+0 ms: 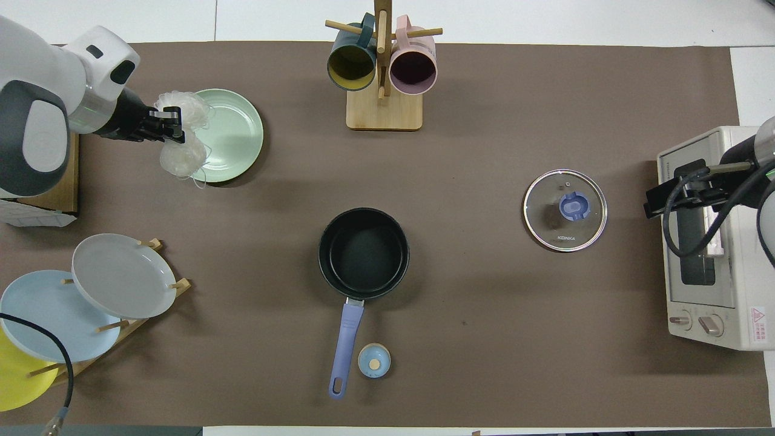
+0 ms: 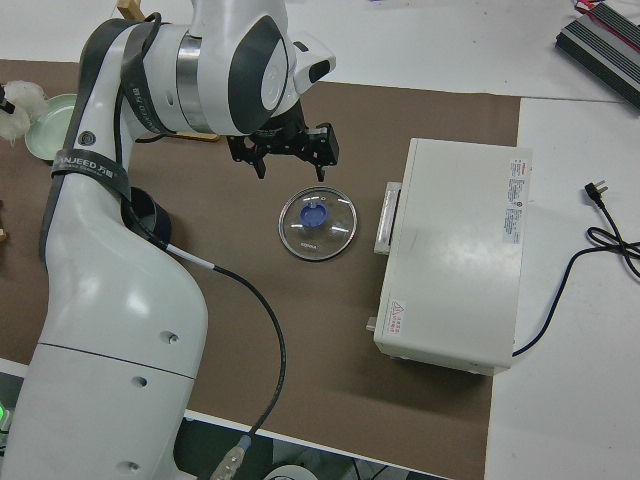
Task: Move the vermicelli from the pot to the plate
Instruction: 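Carry the vermicelli with the left gripper over the pale green plate, then lower the vermicelli onto the green plate and open the left gripper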
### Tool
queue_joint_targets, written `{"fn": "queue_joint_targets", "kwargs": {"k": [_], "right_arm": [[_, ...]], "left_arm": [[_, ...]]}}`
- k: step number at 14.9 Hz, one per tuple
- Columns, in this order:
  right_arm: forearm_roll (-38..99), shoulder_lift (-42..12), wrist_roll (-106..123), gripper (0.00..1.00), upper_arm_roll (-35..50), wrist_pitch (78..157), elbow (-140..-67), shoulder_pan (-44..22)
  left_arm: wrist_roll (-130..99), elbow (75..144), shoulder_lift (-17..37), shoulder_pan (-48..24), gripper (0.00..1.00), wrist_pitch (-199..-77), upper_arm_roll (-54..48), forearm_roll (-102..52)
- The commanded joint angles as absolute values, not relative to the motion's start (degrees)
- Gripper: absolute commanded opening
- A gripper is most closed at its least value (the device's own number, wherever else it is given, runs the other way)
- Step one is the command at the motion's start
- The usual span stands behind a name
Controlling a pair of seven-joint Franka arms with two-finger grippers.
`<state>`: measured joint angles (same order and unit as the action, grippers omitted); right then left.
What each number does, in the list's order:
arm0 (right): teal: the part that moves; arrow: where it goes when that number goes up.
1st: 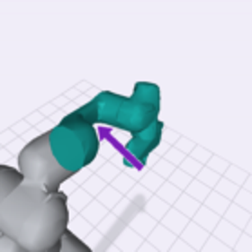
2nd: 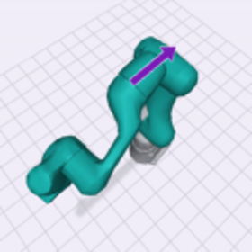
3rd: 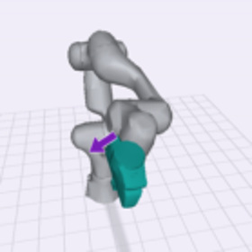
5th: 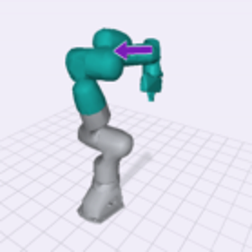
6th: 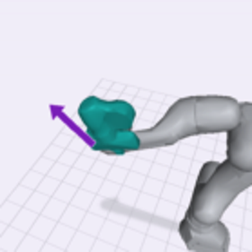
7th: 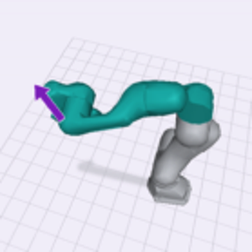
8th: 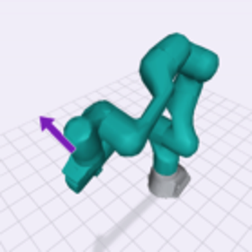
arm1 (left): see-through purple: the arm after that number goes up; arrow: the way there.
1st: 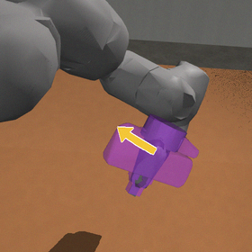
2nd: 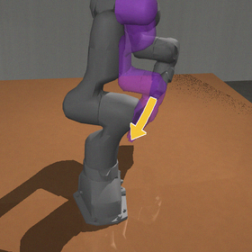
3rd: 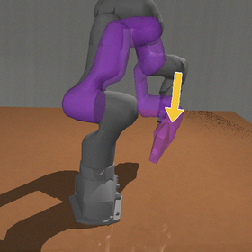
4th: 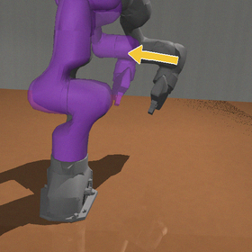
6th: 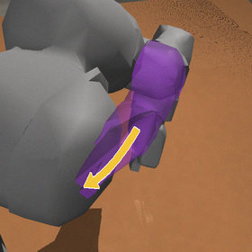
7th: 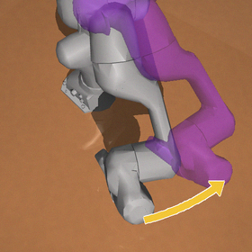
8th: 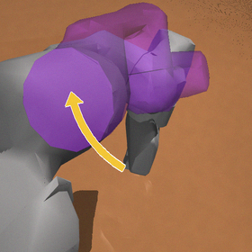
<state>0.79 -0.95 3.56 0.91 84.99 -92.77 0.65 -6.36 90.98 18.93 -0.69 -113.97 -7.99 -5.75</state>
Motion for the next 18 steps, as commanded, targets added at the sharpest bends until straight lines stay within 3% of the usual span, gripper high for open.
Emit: {"fn": "queue_joint_targets", "kwargs": {"k": [1, 5, 10, 11, 12, 18], "right_arm": [[0.9, -1.3, 3.3, 1.00, 0.8, 83.4, -91.0, 0.9], [0.9, -0.8, 3.3, 1.00, 1.1, 83.7, -90.9, 1.5], [1.1, -0.2, 2.9, 1.00, 1.3, 84.1, -90.2, 1.5], [1.1, -0.1, 2.9, 1.00, 1.3, 84.8, -90.2, 1.5], [1.1, -0.1, 2.9, 1.00, 1.2, 85.0, -90.1, 1.5], [1.1, 0.4, 2.9, 1.00, 1.1, 85.5, -90.1, 1.6]], "left_arm": [[-4.6, 92.4, 22.5, -0.6, 0.00, -120.1, -8.3, -5.4], [-4.0, 93.9, 26.5, -1.1, 0.00, -126.3, -8.3, -2.6], [-1.6, 97.5, 26.3, -1.2, 0.00, -130.8, -8.3, -2.5], [-1.8, 97.3, 26.1, -1.5, 0.84, -130.3, -8.3, -2.5], [-2.1, 97.2, 25.7, -1.6, 1.00, -129.6, -8.3, -2.5], [-2.5, 94.8, 16.6, -0.6, 1.00, -116.2, -7.7, -2.6]]}}
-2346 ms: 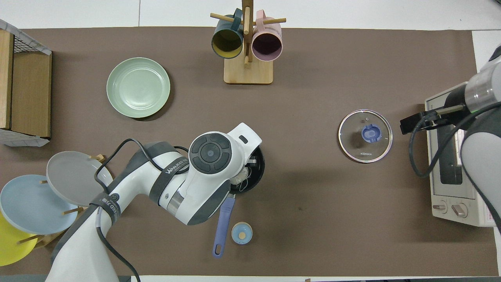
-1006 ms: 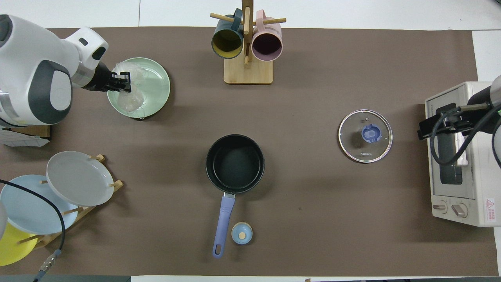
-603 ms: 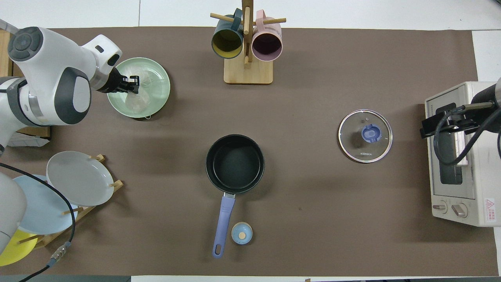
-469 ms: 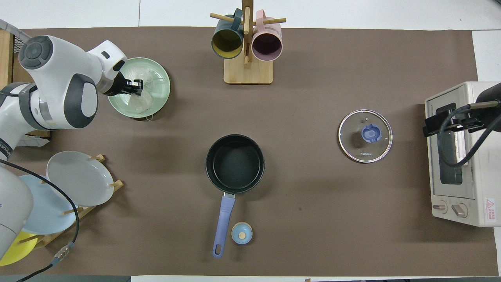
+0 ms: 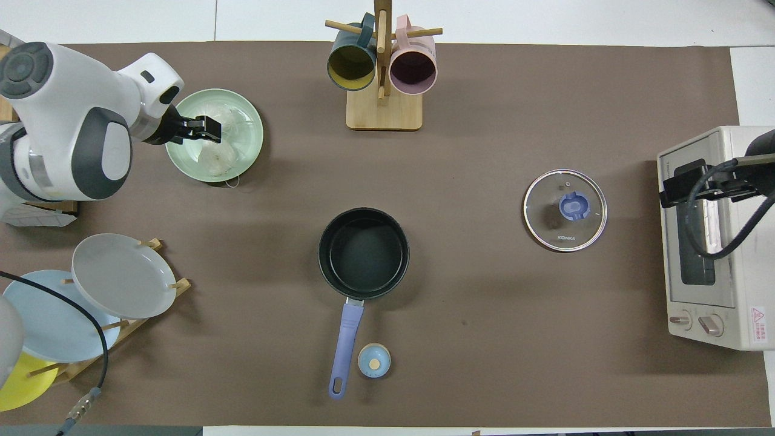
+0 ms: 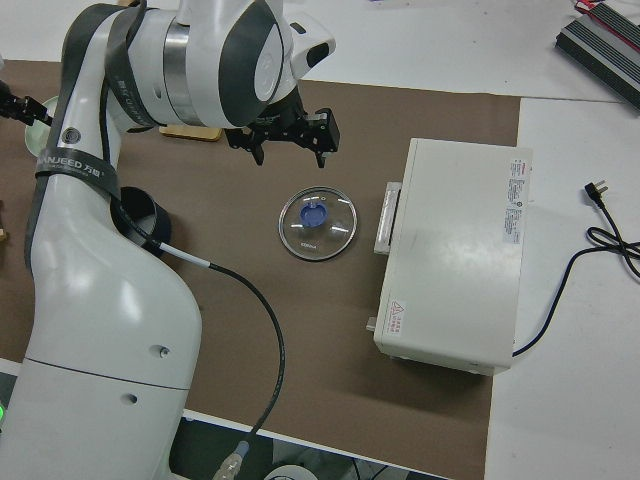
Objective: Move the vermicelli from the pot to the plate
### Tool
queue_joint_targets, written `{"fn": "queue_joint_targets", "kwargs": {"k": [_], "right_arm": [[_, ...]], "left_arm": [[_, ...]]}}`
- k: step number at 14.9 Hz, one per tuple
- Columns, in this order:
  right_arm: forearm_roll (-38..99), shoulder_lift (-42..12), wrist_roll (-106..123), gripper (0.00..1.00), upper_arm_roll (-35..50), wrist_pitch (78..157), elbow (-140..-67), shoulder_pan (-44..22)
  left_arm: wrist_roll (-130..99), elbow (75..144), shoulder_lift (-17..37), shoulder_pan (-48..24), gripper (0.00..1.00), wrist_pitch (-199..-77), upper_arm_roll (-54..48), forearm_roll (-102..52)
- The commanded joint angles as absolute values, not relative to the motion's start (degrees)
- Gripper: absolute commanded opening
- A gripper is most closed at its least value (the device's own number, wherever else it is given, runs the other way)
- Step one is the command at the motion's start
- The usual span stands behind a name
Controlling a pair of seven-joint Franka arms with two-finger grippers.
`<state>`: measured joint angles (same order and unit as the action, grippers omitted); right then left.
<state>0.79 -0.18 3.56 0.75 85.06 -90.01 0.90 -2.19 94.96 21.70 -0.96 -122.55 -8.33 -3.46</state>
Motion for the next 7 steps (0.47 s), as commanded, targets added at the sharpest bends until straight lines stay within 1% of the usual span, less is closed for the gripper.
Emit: {"fn": "queue_joint_targets", "kwargs": {"k": [1, 4, 7], "right_arm": [[1.1, 0.4, 2.9, 1.00, 1.1, 85.6, -90.1, 1.6], [1.1, 0.4, 3.0, 1.00, 1.1, 86.5, -90.2, 1.6], [1.1, 0.4, 3.0, 1.00, 1.1, 86.8, -90.2, 1.6]], "left_arm": [[-2.5, 93.4, 15.1, -0.8, 1.00, -112.1, -6.6, -2.5], [-3.0, 93.1, 7.8, -0.7, 1.00, -103.2, -6.3, -2.0], [-3.6, 93.2, 2.2, -0.7, 1.00, -96.1, -6.3, -0.9]]}}
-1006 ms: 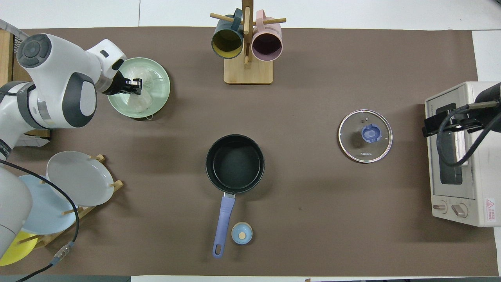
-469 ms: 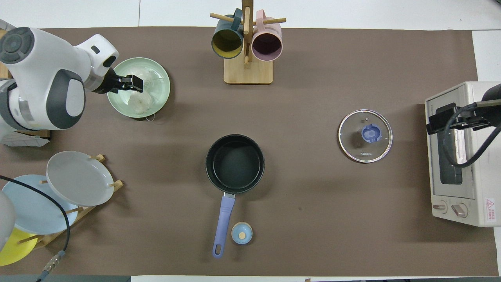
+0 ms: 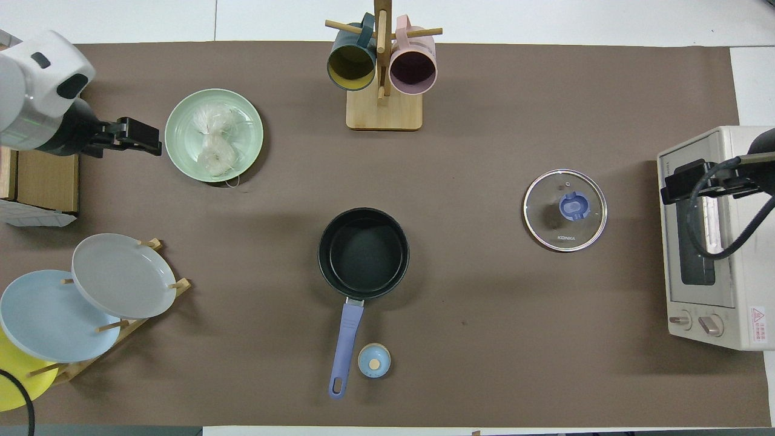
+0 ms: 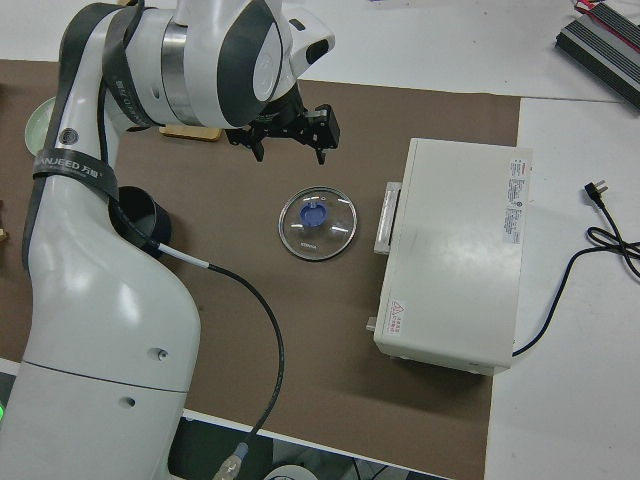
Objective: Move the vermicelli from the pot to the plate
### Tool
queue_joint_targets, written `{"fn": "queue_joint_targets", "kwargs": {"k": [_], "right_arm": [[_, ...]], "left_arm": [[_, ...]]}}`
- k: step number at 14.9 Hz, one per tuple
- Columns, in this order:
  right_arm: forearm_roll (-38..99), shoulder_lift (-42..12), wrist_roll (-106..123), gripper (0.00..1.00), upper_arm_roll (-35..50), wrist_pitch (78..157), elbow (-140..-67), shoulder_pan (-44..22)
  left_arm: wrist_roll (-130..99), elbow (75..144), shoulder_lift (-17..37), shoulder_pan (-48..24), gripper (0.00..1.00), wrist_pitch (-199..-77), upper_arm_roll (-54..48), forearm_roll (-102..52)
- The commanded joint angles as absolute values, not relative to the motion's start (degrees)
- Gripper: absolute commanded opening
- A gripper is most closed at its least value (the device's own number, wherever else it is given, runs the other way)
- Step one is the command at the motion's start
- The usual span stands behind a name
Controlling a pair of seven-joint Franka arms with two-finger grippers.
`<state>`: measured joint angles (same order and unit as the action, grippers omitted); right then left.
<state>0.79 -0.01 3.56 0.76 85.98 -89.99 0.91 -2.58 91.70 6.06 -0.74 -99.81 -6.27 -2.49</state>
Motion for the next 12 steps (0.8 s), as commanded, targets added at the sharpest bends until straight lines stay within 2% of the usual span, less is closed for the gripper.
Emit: {"fn": "queue_joint_targets", "kwargs": {"k": [1, 3, 7, 9, 12], "right_arm": [[1.1, 0.4, 3.0, 1.00, 1.1, 86.8, -90.2, 1.6], [1.1, 0.4, 3.0, 1.00, 1.1, 86.8, -90.2, 1.6], [1.1, 0.4, 3.1, 1.00, 1.1, 86.8, -90.2, 1.6], [1.2, 0.4, 3.1, 1.00, 1.1, 86.8, -90.2, 1.6], [1.1, 0.4, 2.9, 1.00, 1.1, 86.8, -90.2, 1.6]], "left_arm": [[-3.6, 93.3, 1.1, -0.8, 1.00, -94.2, -6.3, -0.4], [-3.6, 93.9, -1.0, -0.9, 1.00, -91.4, -6.2, -0.3], [-7.2, 100.1, -5.1, -1.8, 1.00, -90.7, -6.0, -0.3], [-7.5, 97.8, -4.1, -5.0, 1.00, -89.9, -3.0, -0.3], [-6.9, 91.2, -1.3, -5.0, 1.00, -85.5, -2.9, -0.1]]}}
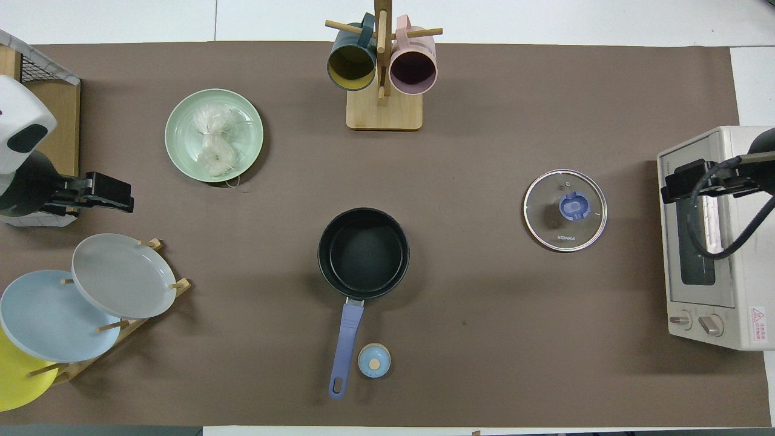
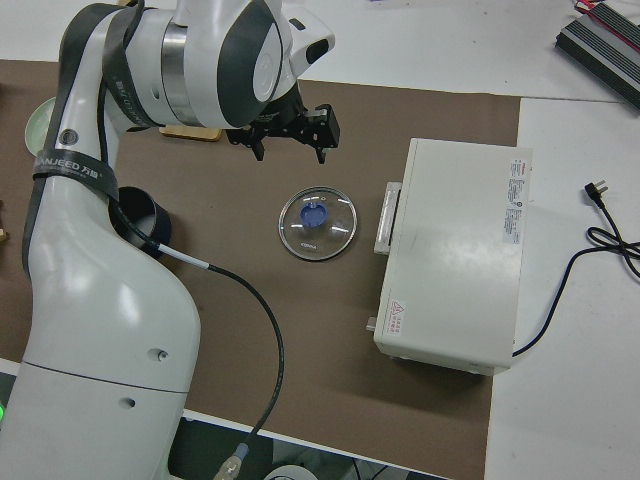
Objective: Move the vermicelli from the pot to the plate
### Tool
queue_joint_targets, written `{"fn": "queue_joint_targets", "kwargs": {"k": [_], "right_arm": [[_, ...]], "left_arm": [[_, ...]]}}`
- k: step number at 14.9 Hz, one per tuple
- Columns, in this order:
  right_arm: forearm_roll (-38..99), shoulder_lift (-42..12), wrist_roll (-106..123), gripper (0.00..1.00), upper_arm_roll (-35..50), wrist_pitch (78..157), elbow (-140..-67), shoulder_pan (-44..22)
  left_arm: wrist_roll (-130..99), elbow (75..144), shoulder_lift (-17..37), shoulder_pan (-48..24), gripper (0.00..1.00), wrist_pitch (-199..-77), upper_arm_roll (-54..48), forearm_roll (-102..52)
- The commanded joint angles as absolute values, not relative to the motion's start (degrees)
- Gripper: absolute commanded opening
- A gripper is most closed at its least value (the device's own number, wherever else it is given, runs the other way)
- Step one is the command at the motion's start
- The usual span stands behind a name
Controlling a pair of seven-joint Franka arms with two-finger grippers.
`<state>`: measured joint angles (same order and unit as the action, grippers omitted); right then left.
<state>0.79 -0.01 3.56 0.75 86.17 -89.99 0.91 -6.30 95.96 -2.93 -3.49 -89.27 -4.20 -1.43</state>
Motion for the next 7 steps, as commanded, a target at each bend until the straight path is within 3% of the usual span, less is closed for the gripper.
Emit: {"fn": "queue_joint_targets", "kwargs": {"k": [1, 7], "right_arm": [[1.1, 0.4, 2.9, 1.00, 1.1, 86.9, -90.2, 1.5], [1.2, 0.4, 2.8, 1.00, 1.2, 86.9, -90.2, 1.3]], "left_arm": [[-6.8, 90.1, -1.1, -5.0, 1.00, -84.6, -2.9, -0.1], [-4.8, 90.1, -1.1, -4.7, 1.00, -84.8, -3.3, -0.1]]}}
